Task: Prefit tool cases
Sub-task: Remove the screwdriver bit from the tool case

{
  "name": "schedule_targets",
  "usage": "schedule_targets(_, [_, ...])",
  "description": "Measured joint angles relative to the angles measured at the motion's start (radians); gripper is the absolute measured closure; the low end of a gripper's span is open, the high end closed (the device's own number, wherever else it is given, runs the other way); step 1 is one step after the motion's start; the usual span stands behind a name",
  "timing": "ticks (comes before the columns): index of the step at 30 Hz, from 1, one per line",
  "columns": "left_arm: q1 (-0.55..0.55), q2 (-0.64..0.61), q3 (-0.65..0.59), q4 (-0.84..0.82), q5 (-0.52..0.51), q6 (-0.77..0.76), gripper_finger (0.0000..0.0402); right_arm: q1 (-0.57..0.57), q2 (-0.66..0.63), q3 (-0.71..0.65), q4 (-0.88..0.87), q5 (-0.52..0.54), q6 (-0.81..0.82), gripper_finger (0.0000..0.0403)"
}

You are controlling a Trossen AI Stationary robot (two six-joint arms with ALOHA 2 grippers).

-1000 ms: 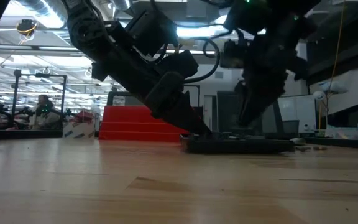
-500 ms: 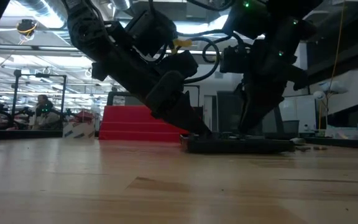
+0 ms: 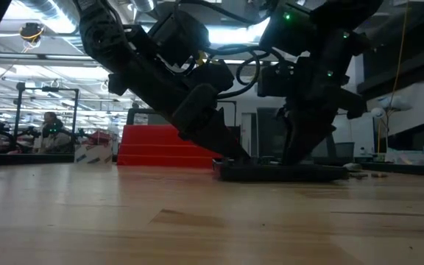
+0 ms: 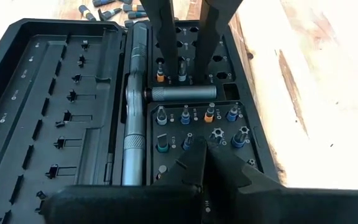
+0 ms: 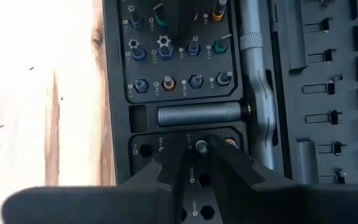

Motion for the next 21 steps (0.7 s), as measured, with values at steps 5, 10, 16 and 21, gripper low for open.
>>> schedule_targets(5, [0.000,0.000,0.000,0.000,0.000,-0.001,0.0401,0.000,0.002,0.025,-0.035,0.006,0.029,0.0391])
schedule_targets(10, [0.000,0.000,-0.001,-0.005,0.000,-0.008,0.0401,-0.006,-0.008,0.066,-0.074,0.009,0.048,0.0396])
schedule_targets(16, [0.000,0.002,-0.002,-0.003,0.000,-0.010,0.0401,-0.026,-0.069,0.096,-0.098,0.009,0.046,0.0400])
schedule_targets(21, [0.000,0.002,-0.003,-0.004,0.000,-0.016,0.0401,-0.092,-0.153,0.095,-0.273,0.140,0.048,0.0401])
